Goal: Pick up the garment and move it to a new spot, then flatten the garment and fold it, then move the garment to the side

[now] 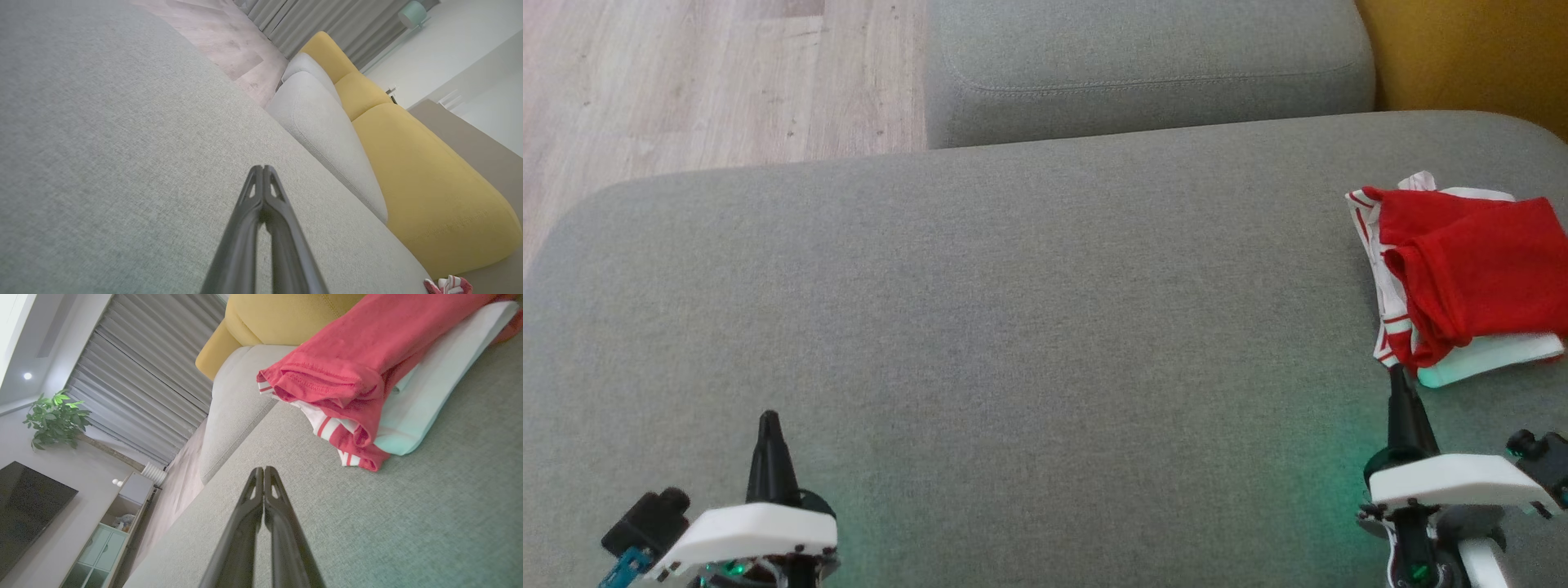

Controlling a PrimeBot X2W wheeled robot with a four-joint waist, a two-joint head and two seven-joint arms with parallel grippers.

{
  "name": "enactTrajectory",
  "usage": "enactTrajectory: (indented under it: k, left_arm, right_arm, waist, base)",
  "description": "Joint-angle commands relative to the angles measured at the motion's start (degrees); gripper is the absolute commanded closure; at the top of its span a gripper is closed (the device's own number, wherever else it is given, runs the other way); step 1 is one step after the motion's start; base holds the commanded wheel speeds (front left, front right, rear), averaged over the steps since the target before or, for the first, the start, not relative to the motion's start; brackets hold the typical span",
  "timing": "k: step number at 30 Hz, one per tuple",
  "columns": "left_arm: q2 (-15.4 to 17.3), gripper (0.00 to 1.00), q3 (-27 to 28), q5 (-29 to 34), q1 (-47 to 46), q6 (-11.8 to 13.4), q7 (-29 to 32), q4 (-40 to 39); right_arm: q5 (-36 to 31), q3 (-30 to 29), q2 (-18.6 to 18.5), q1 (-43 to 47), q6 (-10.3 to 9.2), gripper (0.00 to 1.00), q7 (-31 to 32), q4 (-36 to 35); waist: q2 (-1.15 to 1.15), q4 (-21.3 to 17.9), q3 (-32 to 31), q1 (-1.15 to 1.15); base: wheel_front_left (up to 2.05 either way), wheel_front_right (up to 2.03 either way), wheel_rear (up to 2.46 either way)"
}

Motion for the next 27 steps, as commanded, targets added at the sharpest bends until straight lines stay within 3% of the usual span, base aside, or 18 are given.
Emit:
enactTrajectory:
  k: [1,27]
  left_arm:
    - [0.09,1.00,1.60,-1.83,-3.04,-0.51,0.51,-2.06]
    - [0.13,1.00,5.02,-17.53,-3.92,-2.57,4.91,-2.48]
  right_arm:
    - [2.01,0.16,-0.22,-2.77,-0.02,1.00,0.62,-2.43]
    - [18.33,-1.66,-0.24,-2.98,-0.03,1.00,4.94,-4.47]
  waist:
    - [0.00,0.02,0.00,0.00]
    - [0.00,0.27,-0.02,0.00]
  base:
    - [0.00,0.00,0.00]
    - [0.00,0.00,0.00]
